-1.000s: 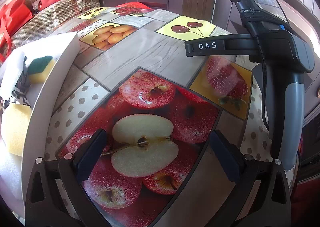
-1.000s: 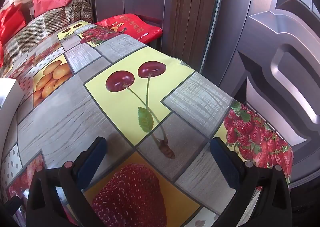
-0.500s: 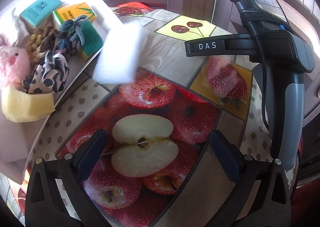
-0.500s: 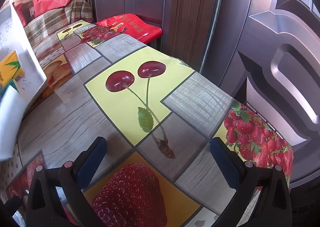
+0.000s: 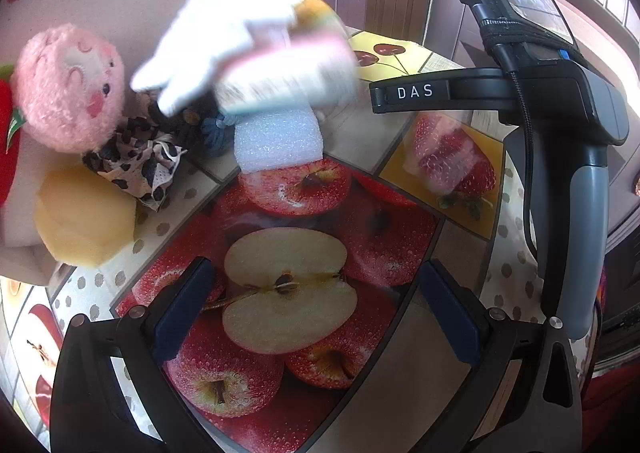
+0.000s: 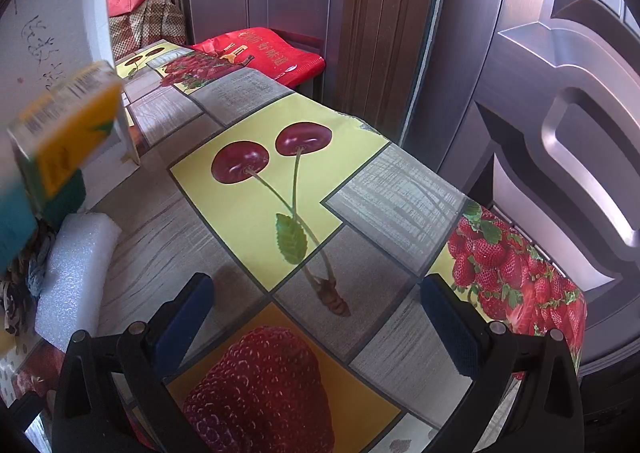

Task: Organize soft objects

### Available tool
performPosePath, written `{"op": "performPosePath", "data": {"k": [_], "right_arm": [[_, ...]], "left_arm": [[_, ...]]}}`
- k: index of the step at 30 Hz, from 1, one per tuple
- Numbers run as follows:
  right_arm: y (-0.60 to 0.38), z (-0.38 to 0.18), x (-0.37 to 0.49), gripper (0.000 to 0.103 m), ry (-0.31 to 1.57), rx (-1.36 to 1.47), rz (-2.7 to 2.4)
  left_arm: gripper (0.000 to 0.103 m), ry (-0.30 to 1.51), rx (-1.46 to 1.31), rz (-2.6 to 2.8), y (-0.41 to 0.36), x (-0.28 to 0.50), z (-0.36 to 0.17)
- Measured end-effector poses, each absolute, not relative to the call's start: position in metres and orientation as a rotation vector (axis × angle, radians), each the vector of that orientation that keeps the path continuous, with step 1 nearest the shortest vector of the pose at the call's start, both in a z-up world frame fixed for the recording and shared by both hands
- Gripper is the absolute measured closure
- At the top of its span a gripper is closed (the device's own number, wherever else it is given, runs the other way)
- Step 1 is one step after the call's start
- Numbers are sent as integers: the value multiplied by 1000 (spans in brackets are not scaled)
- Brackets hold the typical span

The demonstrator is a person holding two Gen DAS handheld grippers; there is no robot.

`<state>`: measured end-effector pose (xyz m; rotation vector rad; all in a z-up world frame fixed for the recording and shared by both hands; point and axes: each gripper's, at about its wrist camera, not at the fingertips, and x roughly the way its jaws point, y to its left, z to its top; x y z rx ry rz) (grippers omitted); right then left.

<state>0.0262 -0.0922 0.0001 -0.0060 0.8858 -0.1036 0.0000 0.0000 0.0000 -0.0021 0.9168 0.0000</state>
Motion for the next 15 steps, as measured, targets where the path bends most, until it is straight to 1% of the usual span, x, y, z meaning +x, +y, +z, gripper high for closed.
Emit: {"op": "performPosePath", "data": {"k": [15], "right_arm": [[-92, -1, 26, 0, 888, -10, -106]], "left_arm": [[1, 918, -1, 0, -3, 3, 1]]}}
